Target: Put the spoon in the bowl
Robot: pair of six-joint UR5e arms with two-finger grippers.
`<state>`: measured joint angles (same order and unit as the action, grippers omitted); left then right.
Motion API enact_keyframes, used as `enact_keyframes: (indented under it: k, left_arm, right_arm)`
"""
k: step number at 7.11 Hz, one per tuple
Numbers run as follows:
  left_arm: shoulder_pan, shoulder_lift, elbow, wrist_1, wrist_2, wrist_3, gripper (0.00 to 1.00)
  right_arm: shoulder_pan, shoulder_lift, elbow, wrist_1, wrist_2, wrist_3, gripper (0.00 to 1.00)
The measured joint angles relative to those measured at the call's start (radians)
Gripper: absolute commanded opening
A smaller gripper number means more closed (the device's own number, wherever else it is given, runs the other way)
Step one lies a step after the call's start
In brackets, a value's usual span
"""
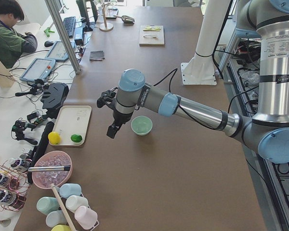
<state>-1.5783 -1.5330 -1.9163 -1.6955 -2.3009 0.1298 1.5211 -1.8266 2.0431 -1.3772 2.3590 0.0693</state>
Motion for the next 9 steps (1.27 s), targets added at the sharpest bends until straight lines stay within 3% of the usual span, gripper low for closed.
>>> enact_keyframes:
  k: [3, 6, 9]
  left_arm:
    - [0.044, 0.009, 0.077, -0.171, -0.102, -0.111, 0.98]
    - [0.202, 0.054, 0.151, -0.316, -0.144, -0.344, 0.98]
    - [0.418, 0.058, 0.356, -0.768, -0.035, -0.719, 0.98]
  right_arm:
    - [-0.147, 0.031, 0.0, 0.106, -0.072, 0.36, 1.0]
    - [-0.397, 0.043, -0.001, 0.191, -0.302, 0.654, 1.0]
    - [-0.466, 0.044, -0.002, 0.247, -0.346, 0.737, 1.0]
